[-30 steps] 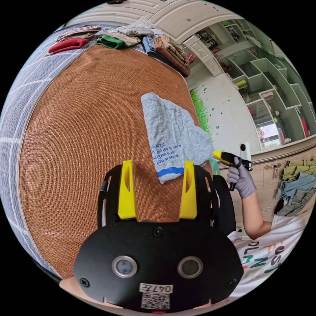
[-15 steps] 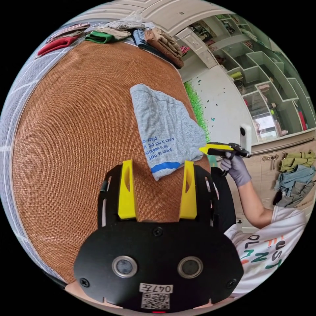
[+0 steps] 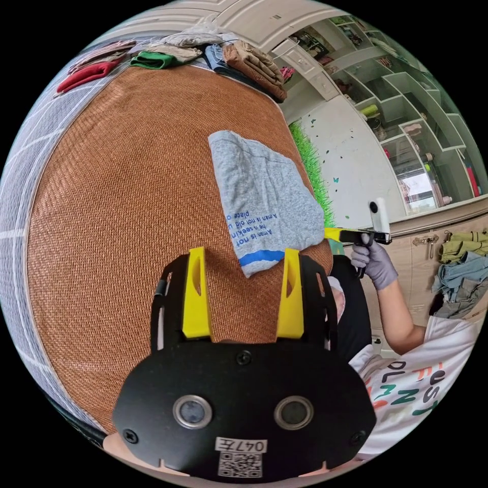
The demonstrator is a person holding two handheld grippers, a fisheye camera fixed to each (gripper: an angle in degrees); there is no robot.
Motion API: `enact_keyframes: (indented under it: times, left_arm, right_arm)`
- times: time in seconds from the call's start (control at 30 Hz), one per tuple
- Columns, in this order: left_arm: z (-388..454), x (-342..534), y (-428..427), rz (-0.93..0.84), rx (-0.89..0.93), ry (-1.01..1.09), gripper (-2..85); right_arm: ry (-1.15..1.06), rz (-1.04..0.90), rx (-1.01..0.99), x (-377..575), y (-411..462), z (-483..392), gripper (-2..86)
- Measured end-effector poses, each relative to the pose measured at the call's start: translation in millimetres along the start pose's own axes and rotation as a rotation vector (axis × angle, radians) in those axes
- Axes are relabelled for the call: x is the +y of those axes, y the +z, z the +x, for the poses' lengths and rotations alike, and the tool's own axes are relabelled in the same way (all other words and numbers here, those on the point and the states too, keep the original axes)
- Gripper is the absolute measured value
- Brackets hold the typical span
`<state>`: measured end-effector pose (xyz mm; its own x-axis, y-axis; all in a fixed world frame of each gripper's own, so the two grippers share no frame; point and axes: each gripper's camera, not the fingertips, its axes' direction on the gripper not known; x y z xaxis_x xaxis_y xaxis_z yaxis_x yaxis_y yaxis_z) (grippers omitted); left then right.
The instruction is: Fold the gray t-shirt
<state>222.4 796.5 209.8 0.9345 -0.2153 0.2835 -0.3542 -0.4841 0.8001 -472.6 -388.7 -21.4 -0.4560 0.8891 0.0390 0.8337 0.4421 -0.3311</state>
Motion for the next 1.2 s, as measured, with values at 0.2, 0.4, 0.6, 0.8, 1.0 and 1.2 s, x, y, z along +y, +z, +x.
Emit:
enact_keyframes:
  times: [0.2, 0.4, 0.6, 0.8, 1.0, 1.2]
  left_arm:
    - [44, 27, -18, 0.084, -0.258, 0.17, 17.8]
    - [37, 56, 19, -0.035, -0.254, 0.264, 16.3]
    - [-28, 101, 1, -0.016, -0.158, 0.176, 14.7]
    - [-102, 144, -49, 0.145, -0.064, 0.063, 14.9]
    - [-195, 172, -55, 0.116, 0.005, -0.08, 14.3]
    - [-261, 239, -58, 0.13, 0.052, -0.129, 11.4]
  right_arm:
    - [-0.26, 0.213, 0.17, -15, -35, -66, 1.0]
    - [-0.318, 0.087, 0.353, -49, 23, -79, -0.8]
    - [-0.318, 0.107, 0.326, -44, 14, -89, -0.6]
    - [-0.479, 0.181, 0.422, -54, 19, -122, 0.7]
    - [-0.372, 0.227, 0.36, -37, 4, -115, 4.3]
    - [-0.157, 0.271, 0.209, 30, -3, -82, 6.0]
